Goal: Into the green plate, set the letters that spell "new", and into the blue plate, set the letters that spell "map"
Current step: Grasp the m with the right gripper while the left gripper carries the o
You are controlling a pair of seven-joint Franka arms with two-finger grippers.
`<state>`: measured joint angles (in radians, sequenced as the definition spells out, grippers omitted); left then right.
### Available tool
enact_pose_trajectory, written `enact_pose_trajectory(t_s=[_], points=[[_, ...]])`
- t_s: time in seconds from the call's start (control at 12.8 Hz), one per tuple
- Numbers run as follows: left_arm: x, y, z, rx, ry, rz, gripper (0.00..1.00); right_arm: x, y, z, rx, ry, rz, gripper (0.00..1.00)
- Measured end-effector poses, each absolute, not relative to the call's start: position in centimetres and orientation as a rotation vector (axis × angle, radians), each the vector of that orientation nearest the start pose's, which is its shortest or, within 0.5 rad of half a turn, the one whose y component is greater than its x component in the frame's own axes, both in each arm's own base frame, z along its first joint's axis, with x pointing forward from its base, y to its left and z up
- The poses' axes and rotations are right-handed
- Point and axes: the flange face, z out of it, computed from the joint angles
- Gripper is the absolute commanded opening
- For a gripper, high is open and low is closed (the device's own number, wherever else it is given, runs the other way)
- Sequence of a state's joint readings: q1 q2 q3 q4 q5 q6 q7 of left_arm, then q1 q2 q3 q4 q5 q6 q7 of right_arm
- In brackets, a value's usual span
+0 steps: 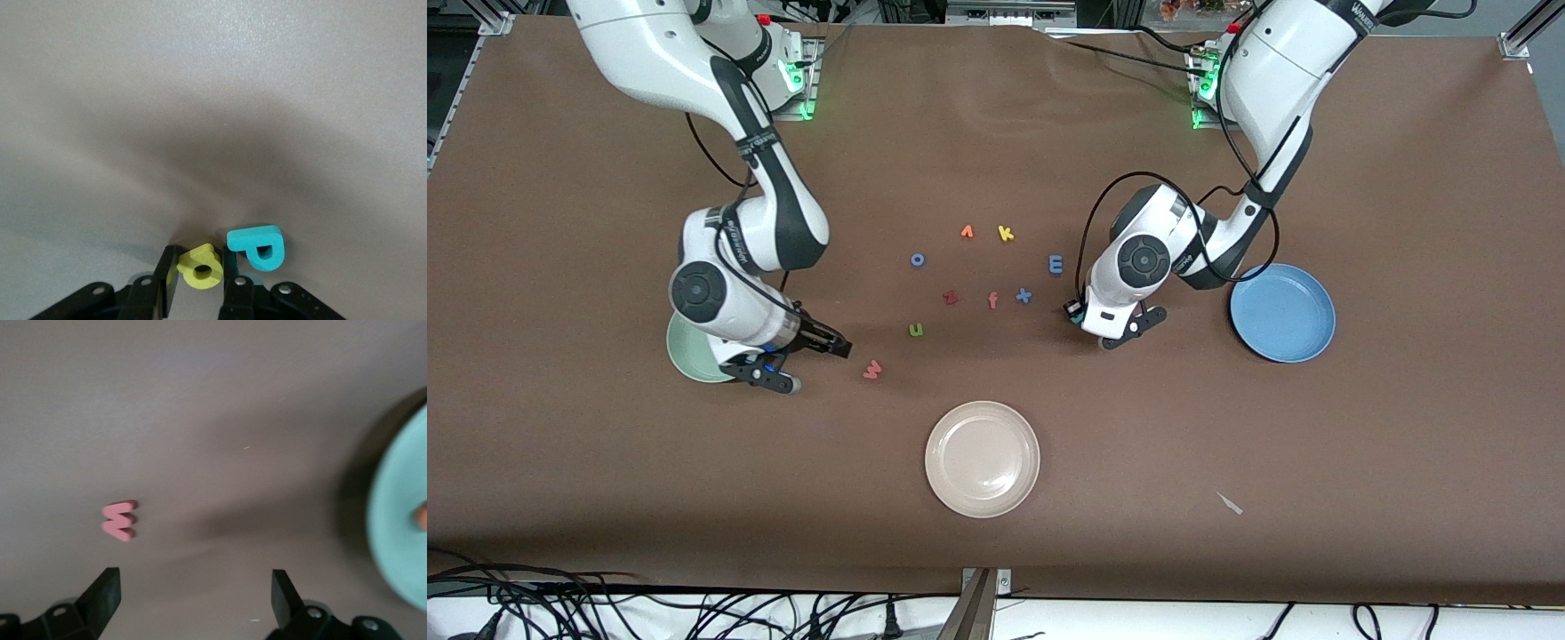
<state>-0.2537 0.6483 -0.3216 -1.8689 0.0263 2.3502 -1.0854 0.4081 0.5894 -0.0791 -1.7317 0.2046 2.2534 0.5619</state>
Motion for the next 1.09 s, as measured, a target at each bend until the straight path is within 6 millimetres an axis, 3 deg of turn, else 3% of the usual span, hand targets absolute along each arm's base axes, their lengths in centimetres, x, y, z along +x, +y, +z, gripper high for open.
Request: enact_pose_trajectory(t_s=[0.31,0.47,0.62,0.78,0.94,1.09], points=[[53.3,-32.7,17.4,-3.029,-0.832,0.346,0.15,63.2,27.3,21.0,-3.0,0.671,0.152,1.0],[55.5,-29.7,20.1,-2.997,-0.747,0.407,0.15,63.5,28.4,20.0,-3.0,0.687,0.15,1.0],[57.8,-24.5,25.5,-2.983,-0.649,0.46,0.15,64.0,28.4,19.5,-3.0,0.692,0.143,0.99],[59.1,-17.6,29.6,-2.995,-0.53,0.518,0.15,64.4,28.4,19.0,-3.004,0.692,0.138,0.94],[59.8,-10.8,29.9,-3.033,-0.421,0.582,0.15,64.6,28.5,18.3,-3.006,0.691,0.135,0.88],[59.4,-5.1,27.7,-3.071,-0.322,0.658,0.15,64.7,28.5,17.8,-3.007,0.691,0.133,0.8]])
